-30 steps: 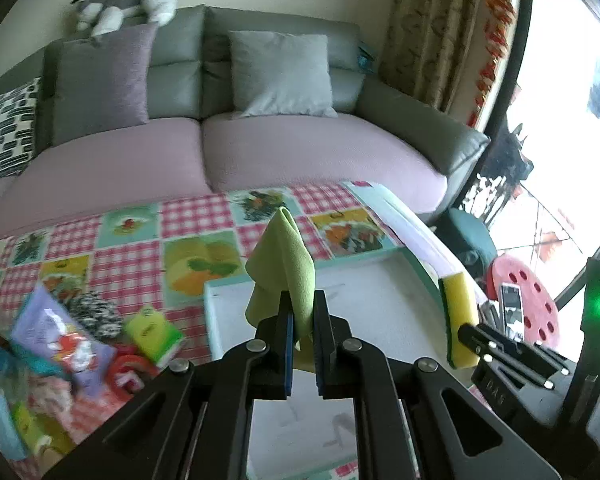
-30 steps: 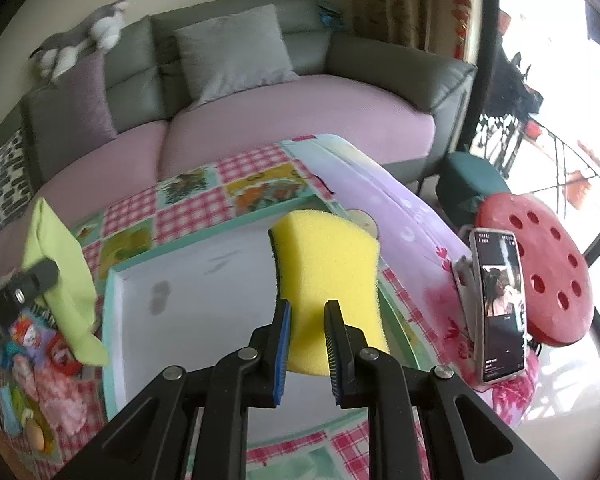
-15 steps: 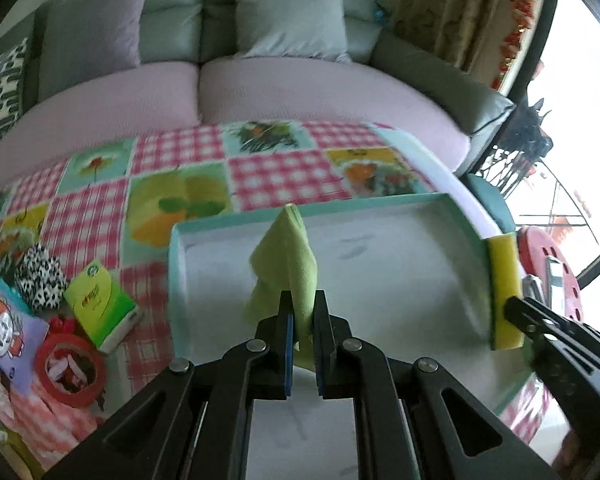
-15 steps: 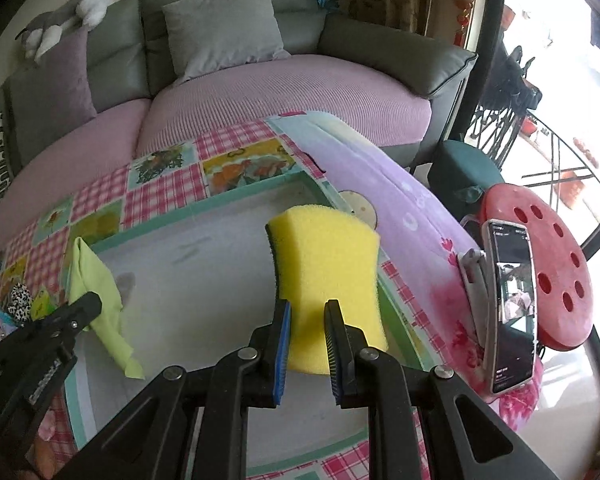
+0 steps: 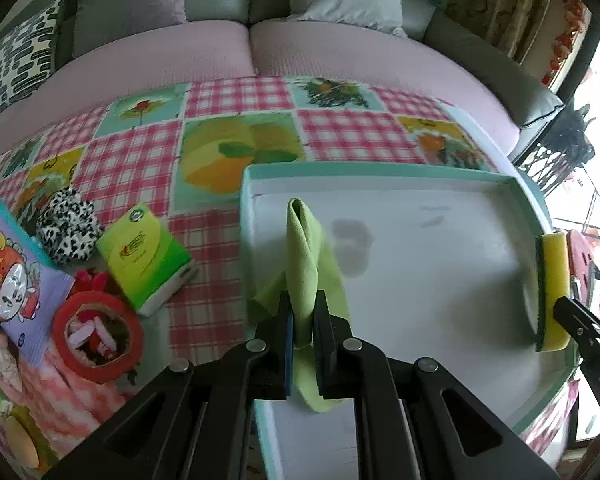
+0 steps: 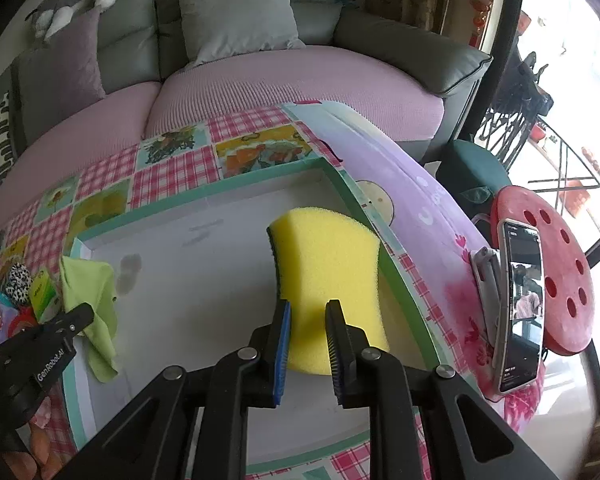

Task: Organize soft objects
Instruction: 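Carry the green cloth with the left gripper into the tray while the right lifts the sponge, then release the green cloth in the tray with the left gripper while the right releases the sponge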

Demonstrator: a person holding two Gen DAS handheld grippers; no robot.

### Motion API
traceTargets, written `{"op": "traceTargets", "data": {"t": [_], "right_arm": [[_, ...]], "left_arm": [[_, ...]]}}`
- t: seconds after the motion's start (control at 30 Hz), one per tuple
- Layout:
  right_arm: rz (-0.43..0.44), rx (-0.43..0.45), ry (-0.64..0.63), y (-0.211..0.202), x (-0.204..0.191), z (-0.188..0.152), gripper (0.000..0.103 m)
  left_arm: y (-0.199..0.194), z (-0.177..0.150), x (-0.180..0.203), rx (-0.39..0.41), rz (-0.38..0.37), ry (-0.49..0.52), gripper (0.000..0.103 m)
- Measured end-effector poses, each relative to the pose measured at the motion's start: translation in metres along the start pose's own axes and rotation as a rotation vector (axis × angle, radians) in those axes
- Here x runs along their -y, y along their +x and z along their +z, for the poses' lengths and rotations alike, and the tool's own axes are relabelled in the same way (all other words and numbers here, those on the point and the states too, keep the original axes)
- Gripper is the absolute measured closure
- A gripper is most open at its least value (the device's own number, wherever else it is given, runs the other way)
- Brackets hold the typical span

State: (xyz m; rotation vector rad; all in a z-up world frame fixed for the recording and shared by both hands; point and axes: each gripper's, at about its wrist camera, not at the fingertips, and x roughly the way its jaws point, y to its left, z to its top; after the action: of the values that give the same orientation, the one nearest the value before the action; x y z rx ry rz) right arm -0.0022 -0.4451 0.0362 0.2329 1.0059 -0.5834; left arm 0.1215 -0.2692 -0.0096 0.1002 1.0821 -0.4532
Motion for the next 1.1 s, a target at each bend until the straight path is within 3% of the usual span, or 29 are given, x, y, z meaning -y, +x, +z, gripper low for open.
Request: {"op": "traceTargets", "data": {"t": [0.43,0.67,0.7,0.73,0.77,0.8,0.83,0.9,1.0,1.1], "right_arm": [[0.001,-0.018,-0.030,0.001,-0.010,-0.002,0.083],[0.010,-0.020,-0.042,-0.003,-0.017,-0.003,0.082],[0.015,-0.018,-0.040,-0.004,-0.017,-0.003,0.079],[0.018,-0.012,-0.040,-0.006,-0.018,-0.002,0.071],[0.018,-0.004,-0.043,-0.009,-0.018,-0.002,0.065],[0.013,0.008,-0.049,-0.012,-0.019,-0.002,0.048],[0.009,0.018,-0.052,-0.015,-0.020,-0.002,0.042],[0.012,0.046,-0.050,-0.023,-0.020,-0.001,0.042],[0.031,0.068,-0.045,-0.031,-0.020,0.000,0.041],[0.024,0.064,-0.065,-0.032,-0.023,-0.001,0.027]], "left_arm": [[-0.001,-0.007,-0.016,-0.027,0.059,-0.051,0.094],[-0.010,-0.008,-0.012,-0.022,0.029,-0.038,0.091],[-0.013,-0.008,-0.009,-0.019,0.020,-0.029,0.083],[-0.016,-0.007,-0.006,-0.015,0.012,-0.021,0.067],[-0.019,-0.006,-0.003,-0.008,0.009,-0.014,0.057],[-0.024,-0.006,0.000,0.004,0.008,-0.004,0.045],[-0.029,-0.005,0.003,0.020,0.011,0.007,0.044],[-0.038,-0.003,0.006,0.043,0.018,0.021,0.043],[-0.050,-0.001,0.006,0.077,0.053,0.022,0.029],[-0.061,0.000,0.000,0.121,0.130,0.009,0.017]]}}
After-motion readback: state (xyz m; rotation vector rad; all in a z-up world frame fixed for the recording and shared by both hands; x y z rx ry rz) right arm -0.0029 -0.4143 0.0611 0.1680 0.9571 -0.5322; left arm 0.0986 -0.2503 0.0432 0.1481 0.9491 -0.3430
